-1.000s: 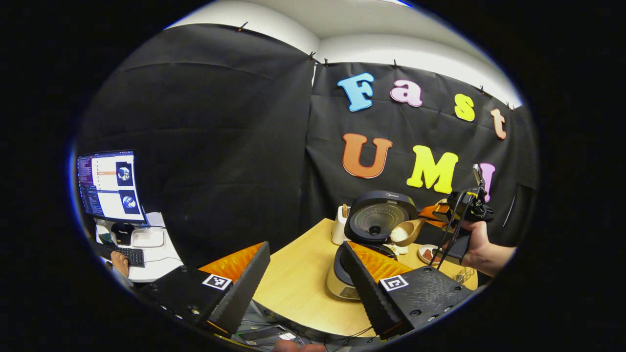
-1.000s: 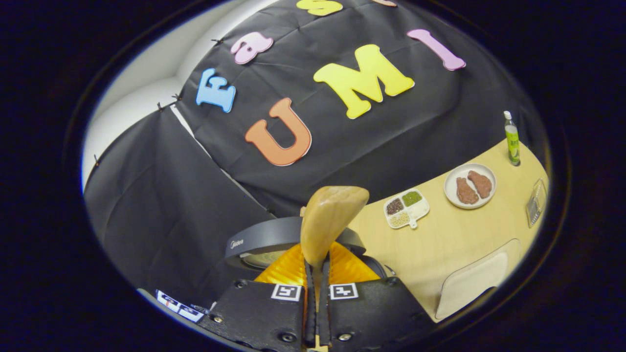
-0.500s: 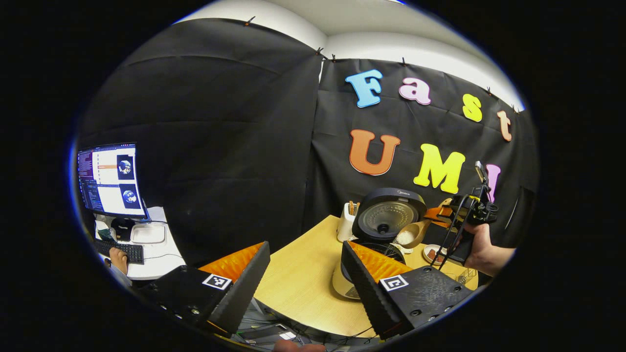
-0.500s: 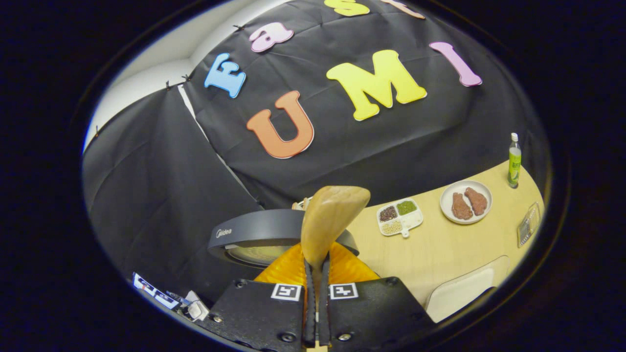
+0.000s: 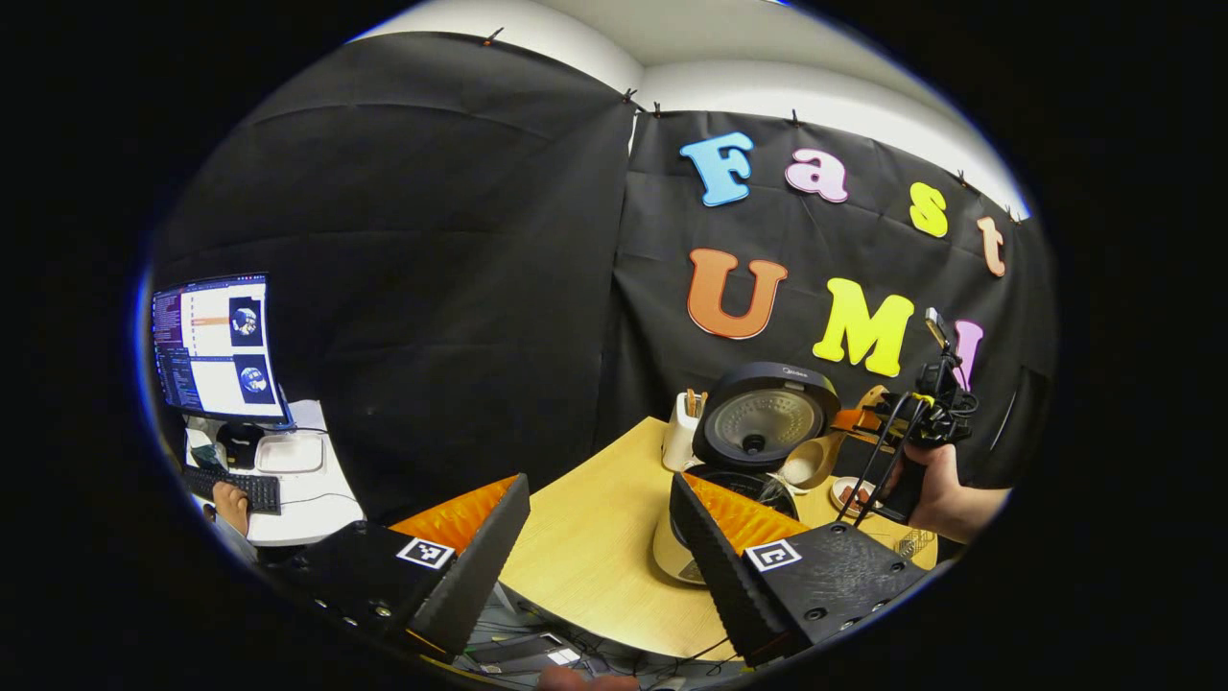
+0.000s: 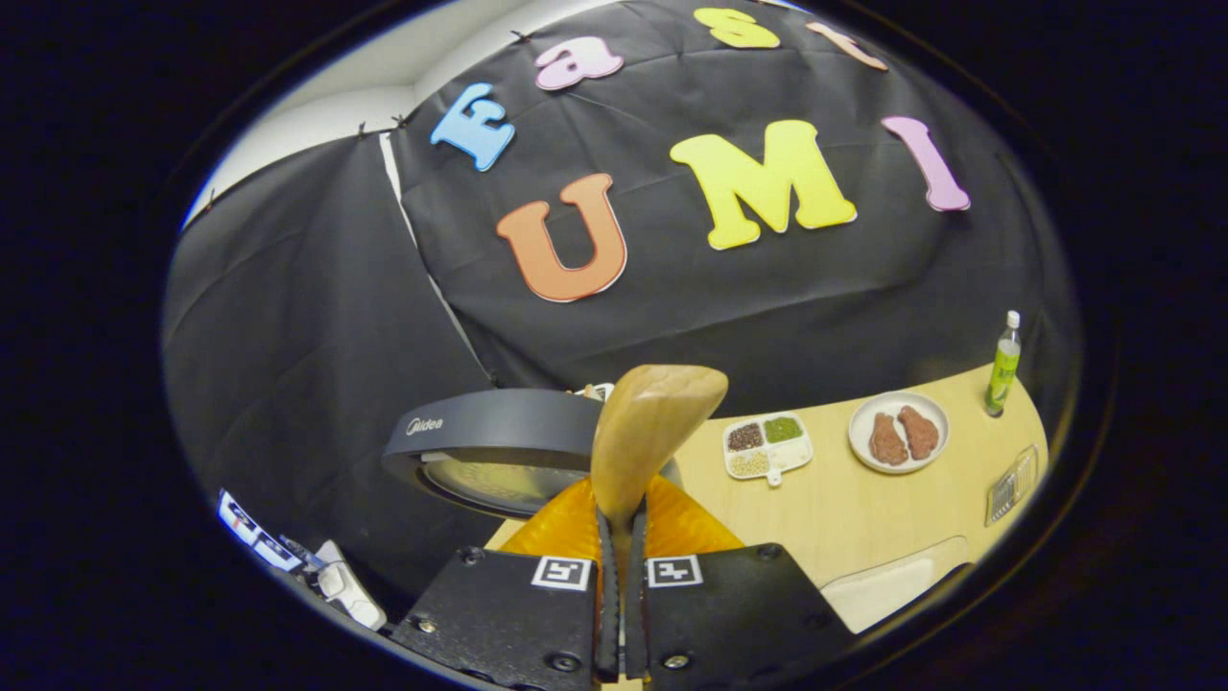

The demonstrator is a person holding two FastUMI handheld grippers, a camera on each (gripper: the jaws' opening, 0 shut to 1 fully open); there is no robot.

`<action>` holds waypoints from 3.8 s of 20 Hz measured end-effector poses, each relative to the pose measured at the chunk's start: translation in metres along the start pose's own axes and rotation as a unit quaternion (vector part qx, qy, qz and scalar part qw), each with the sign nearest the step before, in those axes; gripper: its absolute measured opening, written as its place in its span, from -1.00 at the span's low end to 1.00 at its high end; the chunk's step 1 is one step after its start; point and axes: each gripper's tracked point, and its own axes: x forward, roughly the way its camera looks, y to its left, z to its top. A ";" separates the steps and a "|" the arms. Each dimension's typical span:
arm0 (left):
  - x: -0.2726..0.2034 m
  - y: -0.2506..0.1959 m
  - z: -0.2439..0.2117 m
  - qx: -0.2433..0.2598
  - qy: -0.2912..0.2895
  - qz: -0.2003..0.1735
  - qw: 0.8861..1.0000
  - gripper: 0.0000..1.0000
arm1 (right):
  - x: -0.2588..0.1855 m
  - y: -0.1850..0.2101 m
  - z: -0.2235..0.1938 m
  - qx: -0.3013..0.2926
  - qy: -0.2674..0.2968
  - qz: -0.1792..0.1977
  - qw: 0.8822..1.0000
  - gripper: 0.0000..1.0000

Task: Close the left gripper, press the button to open the rice cooker; take a wooden spoon from the chopstick holder with the right hand, scoop a spoonful of rice and pour it into the rice cooker, then put the wooden spoon back into the chopstick holder.

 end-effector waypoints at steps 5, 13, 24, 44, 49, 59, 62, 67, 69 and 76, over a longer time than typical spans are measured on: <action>-0.003 0.004 -0.003 -0.004 0.003 0.003 1.000 0.90 | 0.001 0.006 -0.002 -0.049 -0.007 0.000 0.999 -0.84; -0.007 0.011 -0.009 -0.004 0.005 0.003 1.000 0.90 | 0.006 0.016 -0.015 -0.097 0.001 -0.001 0.995 -0.84; -0.011 0.025 -0.015 -0.014 0.009 0.012 1.000 0.90 | 0.003 0.029 -0.023 -0.207 -0.019 -0.004 0.978 -0.84; -0.019 0.010 -0.011 0.006 0.005 -0.006 1.000 0.89 | -0.015 0.064 -0.027 -0.327 -0.063 0.039 0.942 -0.84; -0.022 -0.013 -0.010 0.016 0.008 -0.020 1.000 0.90 | -0.037 0.055 -0.004 -0.235 -0.076 0.057 0.967 -0.84; -0.017 -0.125 -0.002 0.068 0.005 -0.113 0.991 0.90 | -0.107 -0.067 0.050 0.046 -0.074 0.042 0.995 -0.84; -0.012 -0.171 -0.007 0.079 0.011 -0.152 0.985 0.89 | -0.132 -0.135 0.057 0.087 -0.084 0.002 0.993 -0.84; -0.004 -0.241 -0.022 0.097 0.015 -0.211 0.973 0.89 | -0.189 -0.262 0.067 0.106 -0.109 -0.093 0.984 -0.84; -0.001 -0.263 -0.024 0.097 0.018 -0.226 0.969 0.89 | -0.212 -0.313 0.070 0.101 -0.114 -0.134 0.979 -0.84; 0.019 -0.301 -0.029 0.101 0.019 -0.222 0.970 0.89 | -0.215 -0.460 0.055 0.064 -0.092 -0.238 0.965 -0.84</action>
